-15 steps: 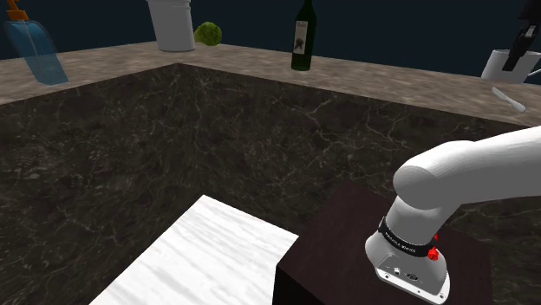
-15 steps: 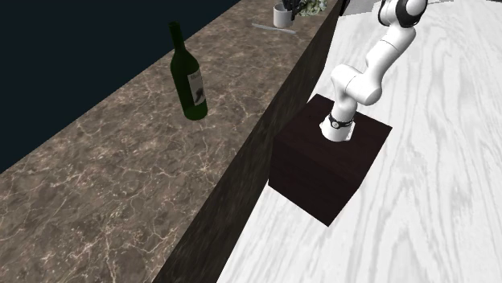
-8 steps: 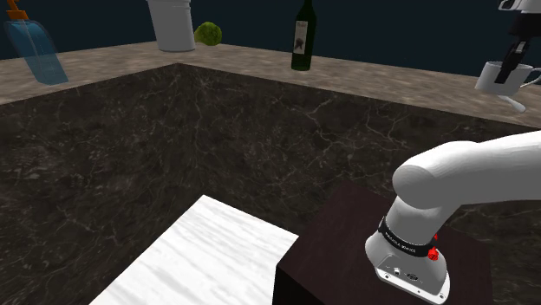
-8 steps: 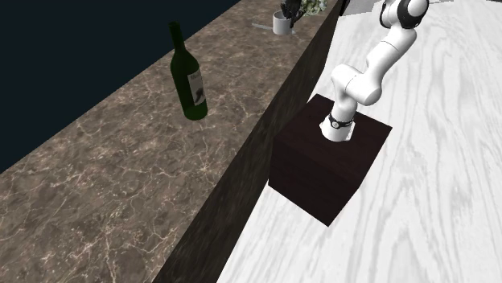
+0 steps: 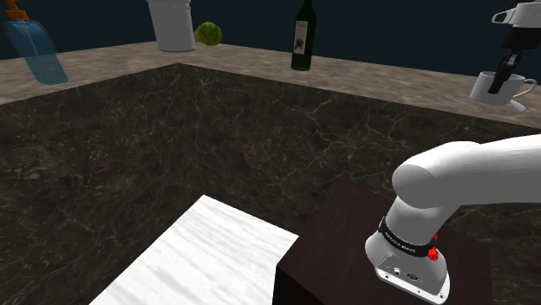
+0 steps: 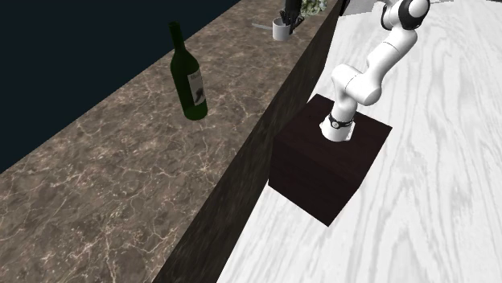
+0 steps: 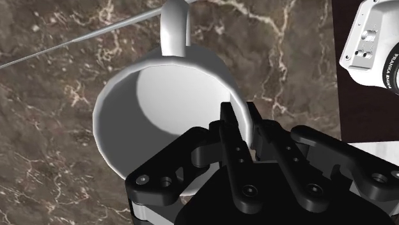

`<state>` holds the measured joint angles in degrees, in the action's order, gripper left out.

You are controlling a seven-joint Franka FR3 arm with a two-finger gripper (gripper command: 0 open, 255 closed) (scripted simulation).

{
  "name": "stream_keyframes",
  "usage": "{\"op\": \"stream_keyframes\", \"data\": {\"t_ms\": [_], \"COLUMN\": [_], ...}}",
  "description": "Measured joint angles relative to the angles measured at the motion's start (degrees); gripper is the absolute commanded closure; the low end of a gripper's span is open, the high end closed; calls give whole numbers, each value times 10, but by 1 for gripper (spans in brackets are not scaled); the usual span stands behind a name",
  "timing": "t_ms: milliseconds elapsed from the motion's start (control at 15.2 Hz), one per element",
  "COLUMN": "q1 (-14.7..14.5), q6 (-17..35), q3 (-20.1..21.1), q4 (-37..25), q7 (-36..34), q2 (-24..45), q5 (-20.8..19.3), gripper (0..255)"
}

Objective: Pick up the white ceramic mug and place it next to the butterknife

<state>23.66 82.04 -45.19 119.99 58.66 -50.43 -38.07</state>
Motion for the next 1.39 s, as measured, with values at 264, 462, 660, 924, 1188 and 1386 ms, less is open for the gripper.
{"op": "stream_keyframes", "data": {"t_ms": [264,462,660,924,1188,1386], "q1": [0,0,0,-10,-13,-13], "q6": [0,0,0,-42,-53,-54], "q3": [0,0,0,17,22,23], "q4": [1,1,1,-62,-80,-81], "q7": [0,0,0,12,13,14], "q2": [0,0,0,23,31,31], "q5": [0,0,0,18,24,24], "gripper": [0,0,0,0,0,0]}}
